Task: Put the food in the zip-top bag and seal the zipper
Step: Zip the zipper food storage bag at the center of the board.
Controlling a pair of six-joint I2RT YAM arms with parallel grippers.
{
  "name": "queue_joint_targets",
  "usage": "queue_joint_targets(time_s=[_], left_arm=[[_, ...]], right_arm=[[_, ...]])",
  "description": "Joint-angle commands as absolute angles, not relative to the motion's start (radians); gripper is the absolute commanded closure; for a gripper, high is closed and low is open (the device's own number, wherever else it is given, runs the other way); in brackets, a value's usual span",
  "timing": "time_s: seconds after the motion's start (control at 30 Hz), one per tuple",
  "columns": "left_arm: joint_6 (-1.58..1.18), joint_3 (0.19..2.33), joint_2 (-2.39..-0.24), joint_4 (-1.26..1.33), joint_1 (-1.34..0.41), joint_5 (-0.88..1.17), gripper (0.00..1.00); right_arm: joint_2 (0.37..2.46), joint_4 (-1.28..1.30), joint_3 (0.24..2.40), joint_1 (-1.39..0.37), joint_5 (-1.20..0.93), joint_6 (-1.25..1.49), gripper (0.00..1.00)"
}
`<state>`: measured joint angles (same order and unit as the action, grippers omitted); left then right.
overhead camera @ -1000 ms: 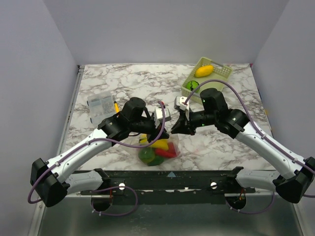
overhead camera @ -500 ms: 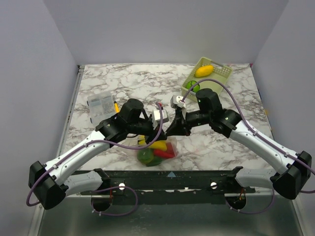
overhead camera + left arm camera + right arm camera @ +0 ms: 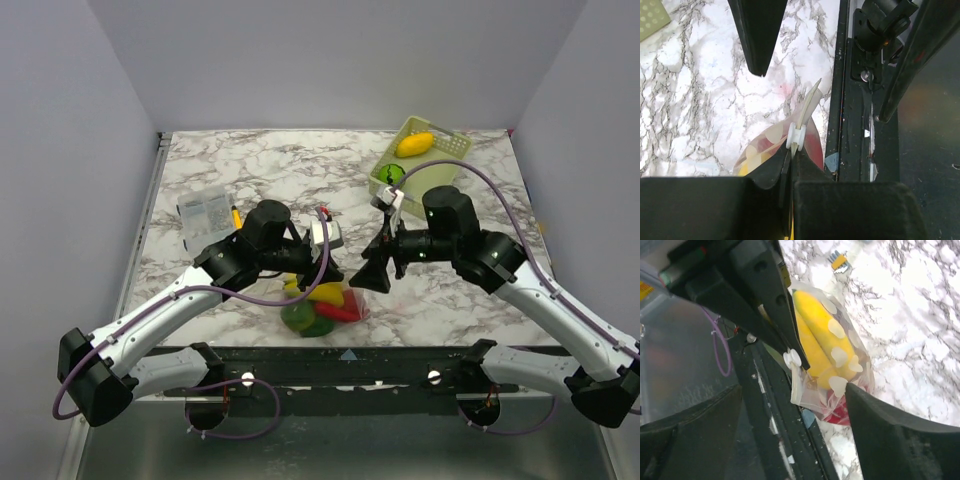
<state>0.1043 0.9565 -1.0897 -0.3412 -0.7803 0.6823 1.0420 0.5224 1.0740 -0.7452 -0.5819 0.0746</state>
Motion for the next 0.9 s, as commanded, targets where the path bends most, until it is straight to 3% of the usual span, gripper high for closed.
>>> queue_joint_targets(time_s=[0.0,0.1,0.2,0.33,0.53,0.87], left_arm=[[0.115,0.978,-1.084,-0.311,-0.778,0.718,1.0],[0.115,0.985,-1.092,-0.32,-0.778,0.716,1.0],[0.115,0.983,-1.092,-0.321,-0.776,0.714,1.0],[0.115,0.977,-1.091,-0.32,-0.776,0.714,1.0],[0.113,0.985,-1.101,-0.321,-0.776,0.725,1.0],[0.112,0.986,-1.109,-0.322,-0.776,0.731,1.0]], right_arm=[[1.134,0.802,1.207,-0.749,-0.504,0.222,0.2],[1.213,0.897,1.273,-0.75,-0.576,0.181,0.34],[1.214,0.885,1.291,-0.75,-0.624,0.132,0.56],[1.215,0.886,1.322,-0.751,-0.607,0.069,0.57],[1.263,0.896,1.36,-0.752,-0.611,0.03,0.72],[1.304,0.881,1.378,-0.763,-0.662,-0.012,0.81]])
